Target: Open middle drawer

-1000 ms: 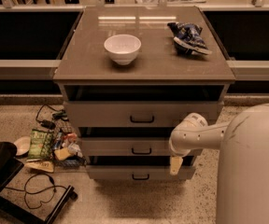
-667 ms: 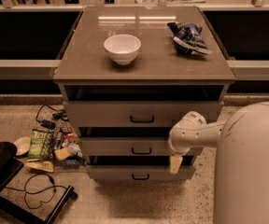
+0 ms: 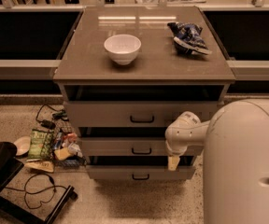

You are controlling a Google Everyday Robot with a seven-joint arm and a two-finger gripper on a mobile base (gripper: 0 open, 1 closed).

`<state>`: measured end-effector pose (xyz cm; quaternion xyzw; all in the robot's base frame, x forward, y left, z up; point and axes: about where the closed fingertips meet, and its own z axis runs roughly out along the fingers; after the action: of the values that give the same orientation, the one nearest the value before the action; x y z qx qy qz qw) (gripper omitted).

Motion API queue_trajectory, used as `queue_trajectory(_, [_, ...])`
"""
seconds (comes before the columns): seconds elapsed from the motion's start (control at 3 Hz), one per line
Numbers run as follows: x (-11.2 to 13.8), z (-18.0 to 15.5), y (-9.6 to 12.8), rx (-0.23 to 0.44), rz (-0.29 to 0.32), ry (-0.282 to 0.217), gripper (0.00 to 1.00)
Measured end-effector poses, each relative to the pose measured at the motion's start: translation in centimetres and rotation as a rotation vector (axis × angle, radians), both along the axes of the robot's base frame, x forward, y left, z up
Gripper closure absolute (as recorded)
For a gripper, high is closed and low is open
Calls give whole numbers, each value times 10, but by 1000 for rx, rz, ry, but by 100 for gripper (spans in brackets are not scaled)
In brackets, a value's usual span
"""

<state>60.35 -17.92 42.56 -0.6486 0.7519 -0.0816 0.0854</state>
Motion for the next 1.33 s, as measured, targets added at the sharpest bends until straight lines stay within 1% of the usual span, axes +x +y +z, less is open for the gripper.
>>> queue_trajectory(0.33, [-10, -10, -1, 2, -21, 33, 44])
queue_trajectory(0.67, [-22, -5, -5, 8, -52, 41, 67])
queue_trajectory(1.0, [-21, -5, -5, 8, -52, 41, 90])
queue_trajectory(1.33, [-21, 1, -5, 8, -52, 41, 100])
